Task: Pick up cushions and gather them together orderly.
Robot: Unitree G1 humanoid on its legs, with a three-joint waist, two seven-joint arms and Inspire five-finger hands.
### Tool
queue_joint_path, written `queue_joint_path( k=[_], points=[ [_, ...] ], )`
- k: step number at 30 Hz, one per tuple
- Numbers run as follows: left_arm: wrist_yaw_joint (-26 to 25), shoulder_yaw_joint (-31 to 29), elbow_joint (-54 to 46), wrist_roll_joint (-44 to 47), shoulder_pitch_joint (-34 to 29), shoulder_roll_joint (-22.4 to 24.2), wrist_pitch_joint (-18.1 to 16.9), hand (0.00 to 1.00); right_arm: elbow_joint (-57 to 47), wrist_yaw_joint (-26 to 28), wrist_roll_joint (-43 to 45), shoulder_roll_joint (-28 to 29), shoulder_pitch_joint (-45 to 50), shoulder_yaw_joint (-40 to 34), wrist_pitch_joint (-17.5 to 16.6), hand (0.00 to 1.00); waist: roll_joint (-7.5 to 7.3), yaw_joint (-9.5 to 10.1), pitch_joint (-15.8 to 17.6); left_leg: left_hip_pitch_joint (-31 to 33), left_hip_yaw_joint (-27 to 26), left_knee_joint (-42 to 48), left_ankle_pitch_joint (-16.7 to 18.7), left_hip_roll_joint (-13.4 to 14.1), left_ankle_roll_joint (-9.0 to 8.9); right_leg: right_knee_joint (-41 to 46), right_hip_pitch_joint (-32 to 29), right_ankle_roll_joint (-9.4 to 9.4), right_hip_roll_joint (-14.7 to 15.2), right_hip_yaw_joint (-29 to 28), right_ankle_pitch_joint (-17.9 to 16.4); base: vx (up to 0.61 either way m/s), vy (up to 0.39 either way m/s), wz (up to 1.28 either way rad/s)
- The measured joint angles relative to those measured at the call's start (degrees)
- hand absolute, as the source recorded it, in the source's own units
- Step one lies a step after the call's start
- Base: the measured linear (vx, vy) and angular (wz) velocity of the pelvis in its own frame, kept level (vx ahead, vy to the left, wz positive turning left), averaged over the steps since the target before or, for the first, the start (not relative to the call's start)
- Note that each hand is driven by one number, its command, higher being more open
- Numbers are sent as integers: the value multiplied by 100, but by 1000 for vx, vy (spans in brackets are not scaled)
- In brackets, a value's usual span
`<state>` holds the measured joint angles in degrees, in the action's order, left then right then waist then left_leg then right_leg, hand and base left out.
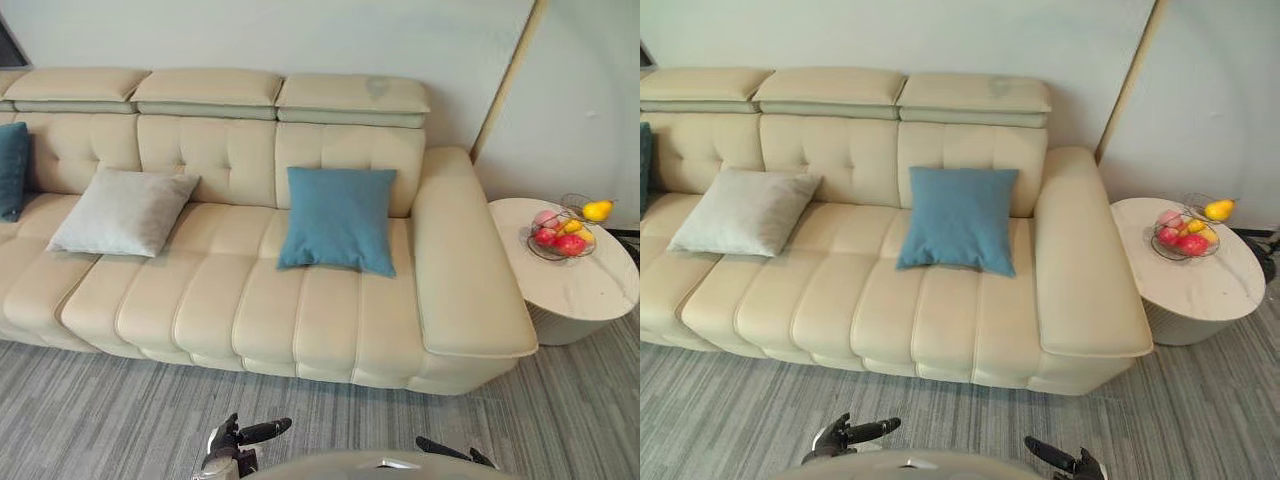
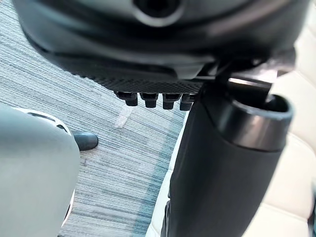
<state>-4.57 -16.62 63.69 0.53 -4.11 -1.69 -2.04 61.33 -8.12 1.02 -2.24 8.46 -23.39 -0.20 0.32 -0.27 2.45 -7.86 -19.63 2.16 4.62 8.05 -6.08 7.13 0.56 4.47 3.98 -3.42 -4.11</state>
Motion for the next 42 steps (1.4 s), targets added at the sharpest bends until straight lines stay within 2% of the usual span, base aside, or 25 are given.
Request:
queue_joint_path(
  k=[3,5,7,10,11,13,14,15,17,18,22,23,24,25,26,27,29,30,32,34,36,38,39,41,42],
  points=[
    [18,-225,0,-20,88,77,16,100,-158,-22,-30,18,-27,325,-6,100,-58,13,114,181,144,562,208,98,162,164,-281,-51,-160,-588,50,3,-87,-106],
    [12,-248,4,-47,183,115,14,100,-214,-43,-100,-64,-108,525,-15,100,-3,1,202,399,491,1038,522,170,293,212,-569,-20,-339,-1106,206,-11,-24,-129],
    [8,-262,2,-59,251,124,12,100,-222,-73,-101,-98,-144,625,-19,100,-3,-9,266,479,459,1254,686,204,345,275,-718,14,-430,-1343,275,-61,46,-103],
    [-11,-293,-16,-62,360,101,8,100,-258,-93,-106,-124,-340,847,-9,100,-69,8,322,632,-241,1515,1012,391,292,361,-1322,26,-725,-1512,794,-147,66,-169],
    [-13,-282,-93,-71,339,35,17,100,-396,-126,-139,8,-533,899,-11,100,-121,46,413,616,-898,1478,1030,567,237,544,-1661,-230,-668,-282,780,-144,-12,-181],
    [-14,-254,-142,-101,395,-7,18,100,-456,-119,-134,177,-548,883,-19,100,-226,43,473,525,-1252,1491,1030,548,207,1038,-1754,-514,-386,974,282,-68,-27,-138],
    [-18,-213,-154,-105,404,-2,19,100,-475,-123,-127,207,-546,847,-18,100,-207,36,489,440,-1550,1510,1026,574,200,1221,-1729,-746,-87,1850,30,-17,-13,-122],
    [-16,-188,-166,-105,410,50,19,100,-575,-122,-140,206,-541,834,-29,100,-111,29,521,325,-1818,1489,1010,631,172,1440,-1706,-853,249,2647,-155,3,-32,-131],
    [-17,-162,-163,-105,368,67,16,100,-599,-110,-225,197,-546,838,-54,100,-50,45,537,54,-2276,1303,926,656,22,1810,-1504,-881,782,3789,-396,68,-68,-115],
    [-20,-164,-157,-105,318,57,17,100,-560,-104,-274,185,-550,829,-47,100,-61,78,547,-148,-2551,1228,873,673,-93,1932,-1375,-784,954,4287,-538,151,-141,-112],
    [7,134,-50,-107,282,-5,33,100,-394,-122,-330,38,-693,663,-101,100,26,36,573,-306,-2635,1119,742,728,0,1944,-1658,-924,366,3649,-790,154,-267,-112],
    [11,199,15,-110,301,-53,72,100,-233,-131,-322,14,-783,643,-83,100,33,19,587,-162,-2583,1982,719,1129,15,1882,-1659,-1014,78,3386,-852,128,-270,-92],
    [-5,189,6,-122,311,-80,64,100,-210,-130,-324,7,-782,657,-84,100,36,20,591,-52,-2481,2537,692,1353,76,1819,-1608,-1034,-48,3258,-860,203,-419,-130],
    [-4,158,3,-119,320,-124,24,100,-172,-128,-325,9,-782,670,-80,100,80,26,627,211,-2090,3663,747,1719,318,1649,-1414,-1066,-309,3012,-844,133,-258,-105],
    [-11,145,-2,-115,316,-117,-1,100,-171,-134,-311,9,-785,658,-79,100,107,24,682,376,-1816,4352,889,1845,377,1540,-1227,-1088,-477,2854,-832,192,-332,-133],
    [-9,22,-69,-112,296,-124,-49,100,-164,-152,-315,-5,-762,667,-66,100,94,27,712,707,-1329,4983,1045,1804,322,1365,-998,-1129,-666,2588,-811,159,-169,-126],
    [-11,-1,-230,-106,296,-68,-112,100,-32,-193,-316,-18,-772,662,-49,100,53,51,740,1334,-513,5072,1225,1367,228,1047,-572,-1167,-907,2085,-735,198,-118,-116],
    [-11,-1,-233,-106,296,-69,-114,100,-31,-193,-316,-18,-771,662,-48,100,51,56,743,1352,-497,5066,1227,1354,228,1041,-559,-1167,-914,2075,-735,143,-47,-103],
    [-1,-9,-437,-74,322,60,-132,100,-33,-207,-313,5,-741,663,-26,100,17,183,768,2053,151,4310,1279,815,261,797,-239,-1171,-1087,1423,-712,101,-11,-131],
    [-4,-10,-468,-50,339,88,-132,100,-34,-209,-316,10,-740,672,-6,100,23,212,768,2273,519,3636,1262,542,233,709,-151,-1159,-1165,1097,-705,203,-5,-126],
    [-9,-72,-505,-4,366,147,-150,100,-35,-220,-316,47,-741,717,30,100,28,309,776,2515,1387,2413,1062,78,40,554,48,-1159,-1321,316,-704,320,31,-167],
    [-8,-83,-500,18,379,192,-150,100,-35,-212,-319,84,-742,721,60,100,75,338,749,2606,1868,1990,780,-121,48,443,232,-1159,-1419,-253,-704,449,101,-142],
    [-8,-83,-492,19,379,203,-149,100,-35,-213,-319,86,-742,721,67,100,92,342,738,2609,1929,1945,677,-152,103,411,279,-1159,-1430,-360,-705,535,143,-146],
    [-2,-87,-475,12,354,208,-126,100,-73,-224,-320,136,-680,713,73,100,105,345,651,2523,1951,1923,67,-217,373,368,473,-1045,-1434,-844,-773,514,153,-141],
    [7,-204,-448,3,383,153,-101,100,-138,-219,-320,228,-629,683,66,100,-40,323,560,2388,1652,1914,77,-218,305,572,400,-788,-1289,-1128,-935,536,157,-135]
  ],
)
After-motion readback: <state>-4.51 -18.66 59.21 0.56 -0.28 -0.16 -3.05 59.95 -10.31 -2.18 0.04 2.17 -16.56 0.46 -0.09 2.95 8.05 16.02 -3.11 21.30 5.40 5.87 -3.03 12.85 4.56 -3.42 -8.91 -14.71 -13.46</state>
